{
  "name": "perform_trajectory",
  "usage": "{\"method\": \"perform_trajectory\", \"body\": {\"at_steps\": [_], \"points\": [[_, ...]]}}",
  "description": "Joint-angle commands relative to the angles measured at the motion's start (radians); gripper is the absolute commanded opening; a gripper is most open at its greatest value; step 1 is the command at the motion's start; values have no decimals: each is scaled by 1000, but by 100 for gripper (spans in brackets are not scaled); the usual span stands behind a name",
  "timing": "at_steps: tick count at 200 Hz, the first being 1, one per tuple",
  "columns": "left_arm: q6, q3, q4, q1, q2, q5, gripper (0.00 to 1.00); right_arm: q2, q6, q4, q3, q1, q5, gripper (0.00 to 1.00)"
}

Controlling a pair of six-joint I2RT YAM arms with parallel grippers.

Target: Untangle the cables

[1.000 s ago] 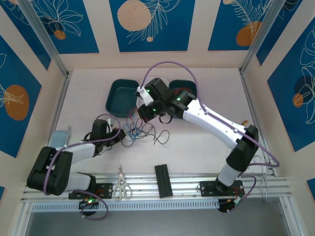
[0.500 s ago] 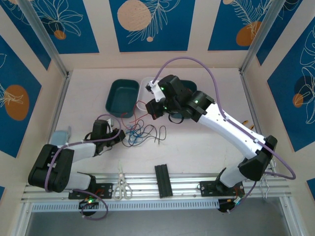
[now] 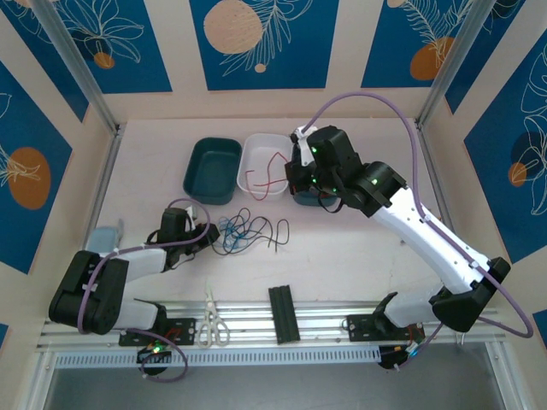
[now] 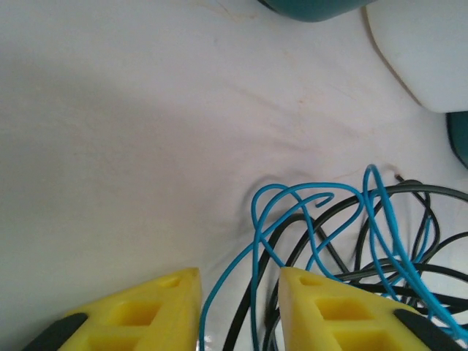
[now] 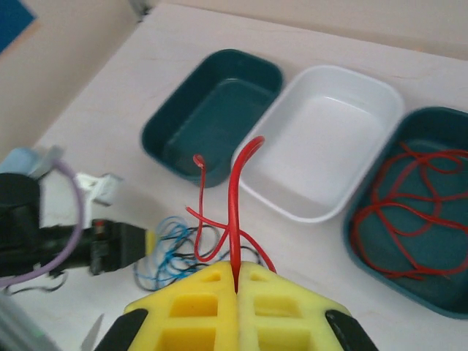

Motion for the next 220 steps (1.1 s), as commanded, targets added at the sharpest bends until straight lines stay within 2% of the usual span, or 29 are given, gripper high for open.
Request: {"method": "perform_trajectory", "body": {"at_steps": [1, 25, 72, 108, 162, 220], "points": [[3, -9, -4, 11, -33, 18, 42, -35, 41, 2, -38, -58, 96, 0], [14, -5, -46, 12, -77, 8, 52, -42, 62, 26, -81, -143, 83, 0], [58, 20, -183, 12, -188, -44, 69, -43, 97, 127, -178, -309, -42, 0], [95, 45, -273, 11, -256, -85, 81, -6, 111, 169, -201, -387, -93, 0], [119, 63, -326, 11, -294, -111, 82, 85, 116, 194, -184, -445, -125, 0], [123, 65, -338, 11, -306, -116, 84, 210, 118, 226, -136, -460, -151, 0]]}}
